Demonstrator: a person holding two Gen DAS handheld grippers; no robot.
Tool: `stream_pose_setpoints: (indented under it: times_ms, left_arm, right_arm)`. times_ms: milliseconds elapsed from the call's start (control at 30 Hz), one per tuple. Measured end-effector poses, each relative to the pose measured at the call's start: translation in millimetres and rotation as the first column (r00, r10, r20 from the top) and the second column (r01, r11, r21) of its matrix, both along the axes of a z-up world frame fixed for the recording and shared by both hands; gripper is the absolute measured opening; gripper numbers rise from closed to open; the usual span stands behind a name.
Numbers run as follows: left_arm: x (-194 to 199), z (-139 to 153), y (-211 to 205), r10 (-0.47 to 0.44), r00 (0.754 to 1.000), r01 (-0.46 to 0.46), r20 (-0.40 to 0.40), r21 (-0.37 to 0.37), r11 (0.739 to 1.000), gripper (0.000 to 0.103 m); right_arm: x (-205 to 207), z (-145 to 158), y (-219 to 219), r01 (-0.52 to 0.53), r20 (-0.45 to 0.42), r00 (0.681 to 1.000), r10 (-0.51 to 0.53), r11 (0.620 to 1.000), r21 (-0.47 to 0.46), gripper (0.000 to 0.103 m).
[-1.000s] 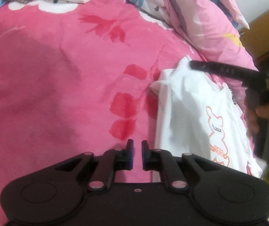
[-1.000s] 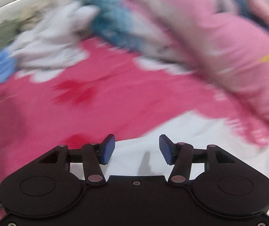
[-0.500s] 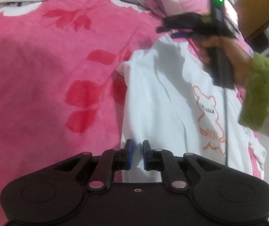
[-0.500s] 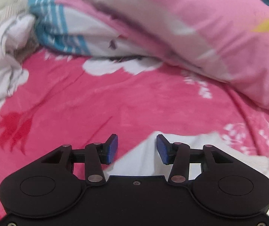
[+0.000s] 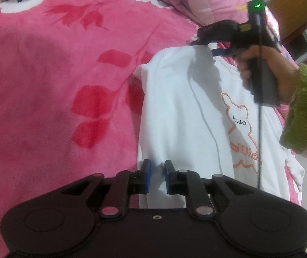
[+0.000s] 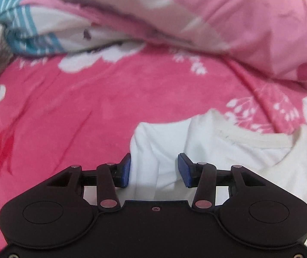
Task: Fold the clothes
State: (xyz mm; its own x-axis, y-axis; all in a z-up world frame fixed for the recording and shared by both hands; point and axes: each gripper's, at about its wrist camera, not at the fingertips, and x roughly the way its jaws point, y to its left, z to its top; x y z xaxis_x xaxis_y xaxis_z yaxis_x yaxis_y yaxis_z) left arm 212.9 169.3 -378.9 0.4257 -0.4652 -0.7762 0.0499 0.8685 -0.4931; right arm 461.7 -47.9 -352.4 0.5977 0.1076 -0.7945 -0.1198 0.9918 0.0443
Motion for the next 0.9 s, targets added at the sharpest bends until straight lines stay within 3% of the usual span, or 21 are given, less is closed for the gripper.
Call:
stream_pose_setpoints:
  times_ms: [167, 333, 500, 667, 733, 900]
  left_arm:
    - [1.1, -0.4, 1.0, -0.004, 1.000, 0.004, 0.000, 0.007, 1.000, 0.015]
    - [-0.2, -0.8, -0.2, -0.008, 1.000, 0.008, 0.006, 0.011, 1.000, 0.015]
    - [-0.3, 0.3, 2.4, -0.003, 1.000, 0.003, 0.000, 0.004, 1.000, 0.016]
    - [-2.7, 0.1, 4.7, -0.013, 1.000, 0.013, -0.004, -0.006, 1.000, 0.018]
    - [-3.0, 0.4, 4.6, -0.019, 1.000, 0.019, -0.005, -0.005, 1.000, 0.019]
    - [-2.5, 1.1, 2.6, -0.038, 0.999, 0.038, -0.002, 0.005, 0.999, 0.020]
  right_arm:
    - [-4.5, 13.9, 22.6, -0.065, 0.117, 0.991, 0.066, 0.998, -0.018, 0.044]
    - [4.9, -2.2, 38.0, -0.178, 0.097, 0.980, 0.172, 0.982, 0.067, 0.045]
    - [9.7, -23.1, 11.6, -0.059, 0.048, 0.997, 0.055, 0.994, 0.092, 0.044]
    - [1.8, -9.6, -6.4, 0.009, 0.040, 0.999, -0.017, 0.984, 0.176, 0.045]
    - [6.3, -5.1, 5.6, -0.009, 0.059, 0.998, 0.002, 0.993, 0.114, 0.045]
    - [21.8, -28.9, 25.4, -0.009, -0.015, 1.000, 0.008, 1.000, -0.019, 0.045]
